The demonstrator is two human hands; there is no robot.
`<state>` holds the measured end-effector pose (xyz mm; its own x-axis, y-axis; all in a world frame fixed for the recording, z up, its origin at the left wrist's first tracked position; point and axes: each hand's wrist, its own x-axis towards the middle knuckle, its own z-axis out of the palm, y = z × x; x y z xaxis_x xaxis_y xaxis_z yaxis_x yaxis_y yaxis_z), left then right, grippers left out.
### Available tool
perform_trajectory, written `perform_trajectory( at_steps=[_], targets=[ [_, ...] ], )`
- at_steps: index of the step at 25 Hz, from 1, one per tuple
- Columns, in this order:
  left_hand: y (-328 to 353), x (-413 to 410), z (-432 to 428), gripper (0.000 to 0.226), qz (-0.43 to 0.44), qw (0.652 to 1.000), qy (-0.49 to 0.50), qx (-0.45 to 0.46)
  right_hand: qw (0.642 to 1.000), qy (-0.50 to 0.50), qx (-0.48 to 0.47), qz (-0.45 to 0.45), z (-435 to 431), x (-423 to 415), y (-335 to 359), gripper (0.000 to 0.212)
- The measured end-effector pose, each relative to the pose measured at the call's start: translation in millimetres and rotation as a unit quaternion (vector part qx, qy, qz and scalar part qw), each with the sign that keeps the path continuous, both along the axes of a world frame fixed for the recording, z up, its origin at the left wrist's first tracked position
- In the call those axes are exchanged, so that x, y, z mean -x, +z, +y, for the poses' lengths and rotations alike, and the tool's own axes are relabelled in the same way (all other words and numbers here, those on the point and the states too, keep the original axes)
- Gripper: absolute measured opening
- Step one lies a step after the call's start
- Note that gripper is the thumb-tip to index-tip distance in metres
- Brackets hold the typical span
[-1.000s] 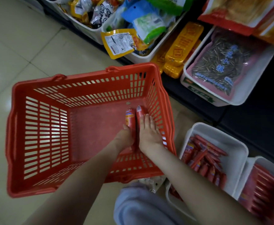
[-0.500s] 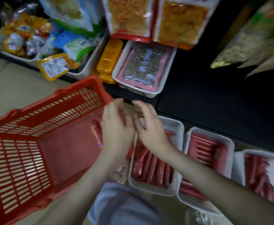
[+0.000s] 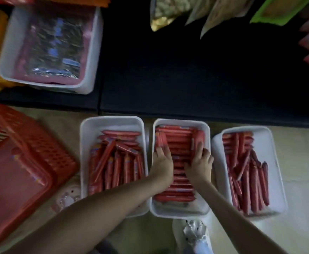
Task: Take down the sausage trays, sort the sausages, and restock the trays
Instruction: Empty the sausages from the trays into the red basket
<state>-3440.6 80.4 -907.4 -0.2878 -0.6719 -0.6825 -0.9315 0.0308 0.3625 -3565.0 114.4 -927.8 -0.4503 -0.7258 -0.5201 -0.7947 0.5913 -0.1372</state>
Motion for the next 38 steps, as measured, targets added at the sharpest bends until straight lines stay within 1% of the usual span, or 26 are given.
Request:
perform_trajectory(
  at_steps=[1,3,4,6,9,11,13,16,18,19,21,22,25,27,29,30,32,35,36,38],
  targets=[
    [-4.6,3.7,4.3,0.094,-0.003,0.999,0.017,0.027,1.000,-0.015,-0.001,0.006,-2.9,-1.6,-4.3,0.089],
    [-8.7,8.1,13.0,0.085,0.026,0.997,0.034,0.062,0.996,-0.079,-0.006,-0.031,-8.5,-4.9,-8.3,0.090],
    [-9.6,9.1,15.1,0.078,0.050,0.995,0.054,0.066,0.993,-0.104,0.005,-0.062,-8.5,-7.8,-11.2,0.089],
    [-10.7,14.3,13.8,0.070,0.076,0.987,0.132,0.044,0.987,-0.113,0.009,-0.111,-5.0,-13.6,-16.4,0.084],
    [-19.1,23.3,3.7,0.078,0.065,0.978,0.197,-0.004,0.984,-0.089,0.019,-0.153,3.2,-16.6,-17.8,0.078],
    [-19.5,21.0,-4.9,0.083,0.087,0.973,0.214,-0.015,0.976,-0.099,0.044,-0.187,6.6,-22.7,-8.1,0.079],
    [-10.2,10.1,-12.6,0.085,0.121,0.970,0.207,-0.036,0.966,-0.120,0.073,-0.219,4.5,-28.2,11.6,0.077],
    [35.7,-17.4,-27.6,0.091,0.188,0.956,0.217,-0.061,0.963,-0.088,0.096,-0.238,-3.6,-33.3,59.3,0.073],
    [83.1,-46.1,-39.4,0.094,0.245,0.942,0.225,-0.049,0.958,-0.060,0.108,-0.257,-16.4,-42.5,106.5,0.071],
    [107.6,-61.1,-44.9,0.095,0.275,0.934,0.225,-0.039,0.953,-0.044,0.123,-0.272,-23.5,-50.2,130.9,0.066],
    [161.3,-95.9,-52.9,0.096,0.328,0.915,0.234,-0.002,0.941,-0.008,0.157,-0.299,-40.7,-77.3,184.2,0.056],
    [187.8,-119.1,-55.1,0.097,0.350,0.903,0.248,0.031,0.936,0.014,0.172,-0.306,-51.4,-98.2,211.4,0.056],
    [248.0,-197.2,-56.7,0.103,0.363,0.875,0.293,0.130,0.919,0.086,0.187,-0.336,-79.5,-169.5,274.1,0.061],
    [264.9,-264.1,-46.4,0.106,0.374,0.847,0.338,0.167,0.909,0.141,0.171,-0.352,-92.0,-231.8,292.0,0.063],
    [263.1,-330.6,-32.1,0.108,0.354,0.825,0.393,0.198,0.896,0.189,0.158,-0.369,-99.3,-301.7,289.7,0.063],
    [254.9,-363.7,-25.2,0.109,0.325,0.820,0.425,0.206,0.890,0.212,0.142,-0.377,-101.7,-338.9,280.2,0.064],
    [217.7,-426.3,-13.1,0.107,0.235,0.817,0.491,0.193,0.893,0.251,0.075,-0.365,-104.3,-413.2,239.5,0.069],
    [140.1,-491.7,1.1,0.101,0.099,0.826,0.541,0.128,0.909,0.287,-0.054,-0.298,-101.1,-498.4,154.4,0.078],
    [112.2,-503.5,5.4,0.099,0.068,0.830,0.544,0.103,0.913,0.302,-0.084,-0.262,-97.1,-516.4,126.4,0.079],
    [58.2,-515.2,11.8,0.096,0.039,0.832,0.551,0.056,0.909,0.346,-0.123,-0.199,-88.8,-539.2,71.3,0.084]
  ],
)
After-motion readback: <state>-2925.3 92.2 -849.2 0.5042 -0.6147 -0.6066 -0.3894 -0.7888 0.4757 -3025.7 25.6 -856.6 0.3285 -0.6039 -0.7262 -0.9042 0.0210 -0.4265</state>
